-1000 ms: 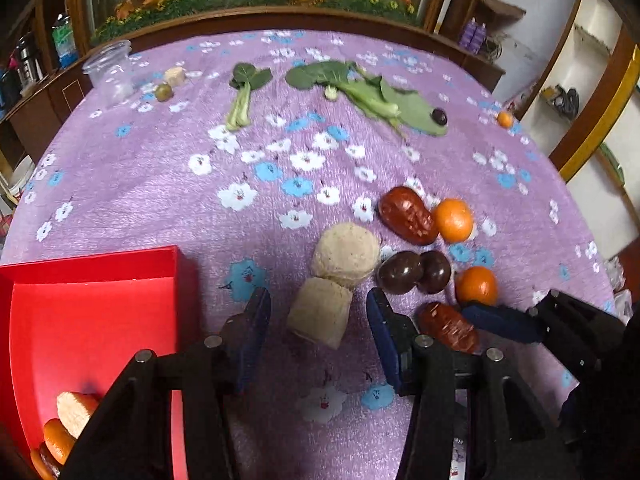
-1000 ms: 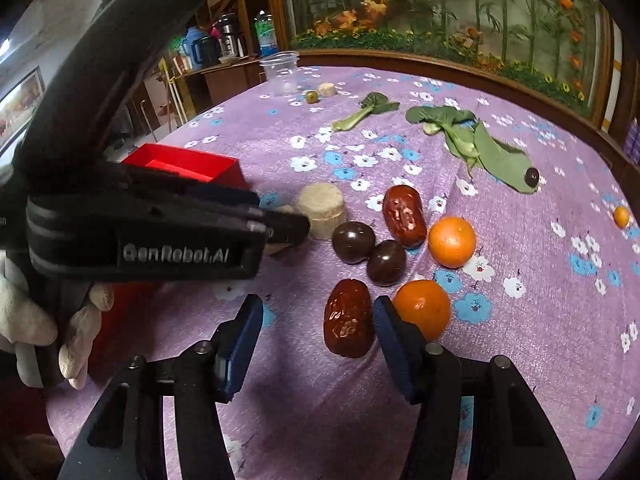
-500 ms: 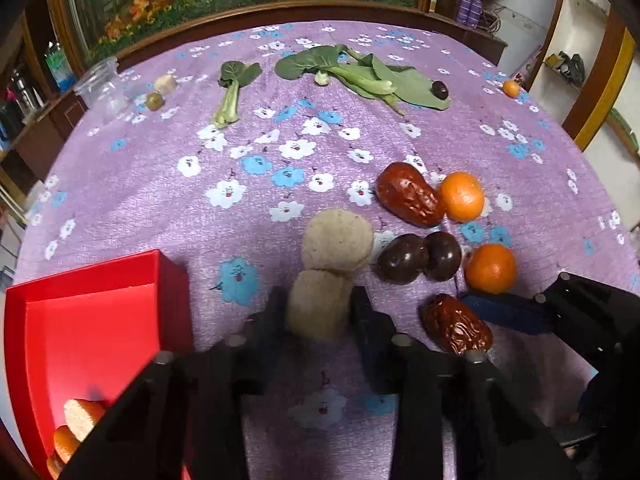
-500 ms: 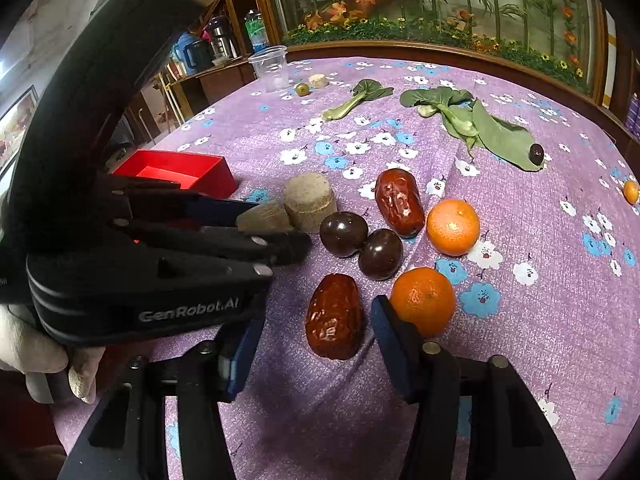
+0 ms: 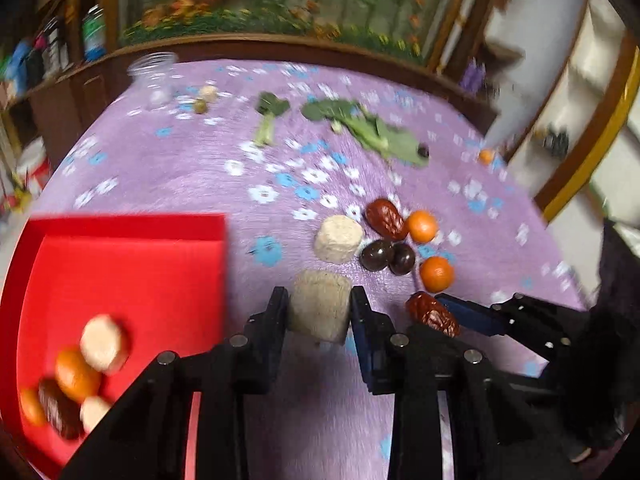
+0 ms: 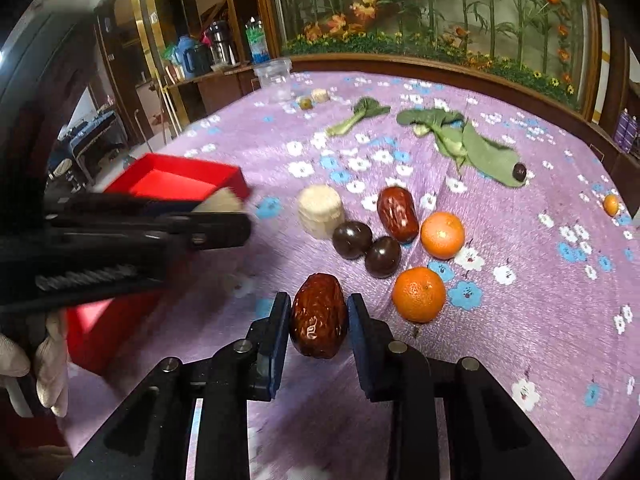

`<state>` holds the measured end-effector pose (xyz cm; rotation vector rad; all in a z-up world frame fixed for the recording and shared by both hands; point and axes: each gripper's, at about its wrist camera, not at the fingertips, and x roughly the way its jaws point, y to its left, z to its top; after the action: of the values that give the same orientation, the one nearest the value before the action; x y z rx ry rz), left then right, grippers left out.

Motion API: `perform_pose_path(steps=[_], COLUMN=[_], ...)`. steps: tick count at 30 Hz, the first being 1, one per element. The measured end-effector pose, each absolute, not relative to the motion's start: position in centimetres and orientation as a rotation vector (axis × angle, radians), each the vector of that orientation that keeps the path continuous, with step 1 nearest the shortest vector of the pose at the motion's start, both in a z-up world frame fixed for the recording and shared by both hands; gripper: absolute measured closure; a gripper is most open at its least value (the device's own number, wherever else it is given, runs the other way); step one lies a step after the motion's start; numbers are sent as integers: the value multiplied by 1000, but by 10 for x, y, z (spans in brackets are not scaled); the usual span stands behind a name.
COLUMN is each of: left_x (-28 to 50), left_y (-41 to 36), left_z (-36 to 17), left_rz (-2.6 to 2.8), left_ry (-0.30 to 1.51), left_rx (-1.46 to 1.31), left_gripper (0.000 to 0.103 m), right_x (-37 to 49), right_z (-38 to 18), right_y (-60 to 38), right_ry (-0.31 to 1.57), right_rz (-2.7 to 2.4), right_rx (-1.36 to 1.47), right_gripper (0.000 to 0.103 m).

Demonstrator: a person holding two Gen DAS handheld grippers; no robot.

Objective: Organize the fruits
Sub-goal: 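Grasp a yam piece with the left gripper while the right gripper grasps a red date, then carry the yam piece and red date over the red tray and open both grippers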

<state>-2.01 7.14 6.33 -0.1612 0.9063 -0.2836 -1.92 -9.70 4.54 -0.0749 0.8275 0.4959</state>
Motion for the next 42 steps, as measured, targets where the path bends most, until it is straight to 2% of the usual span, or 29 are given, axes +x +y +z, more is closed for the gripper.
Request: perform_pose_path(steps=[6, 12, 18, 29, 31, 32, 36, 38, 40, 42], left_x=[-53, -47, -15, 5, 0, -3, -19, -30, -40, -49], left_y=[157, 221, 247, 263, 265, 265, 263, 260, 257, 250], left_z=[87, 91, 64, 39, 42, 45, 61, 70, 77, 82], left_rz=[-149, -29, 9, 16, 14, 14, 6, 5, 6, 6], left_ry=[813, 799, 874, 917, 901, 891, 843, 811, 777, 754], left_rx=[-293, -316, -274, -333, -347, -354, -388, -414, -431, -451], left_gripper=[73, 73, 73, 71, 56, 53, 45, 36, 27, 24], right_x=[-32, -23, 5, 31, 29, 28, 23, 17, 12, 6], right_z=[78, 96, 71, 34, 33, 33, 41, 50, 57, 62], right_y=[-75, -23, 42, 86, 87, 88, 80, 63, 47, 27], right_ry=[798, 807, 884, 947, 939, 936, 918, 902, 879, 860], right_rz=[564, 678, 714, 686, 689, 686, 675, 662, 640, 608], right_rx=[-59, -53, -108, -153, -151, -152, -102, -28, 32, 102], right_gripper=[71, 71, 71, 71, 71, 71, 68, 59, 44, 35])
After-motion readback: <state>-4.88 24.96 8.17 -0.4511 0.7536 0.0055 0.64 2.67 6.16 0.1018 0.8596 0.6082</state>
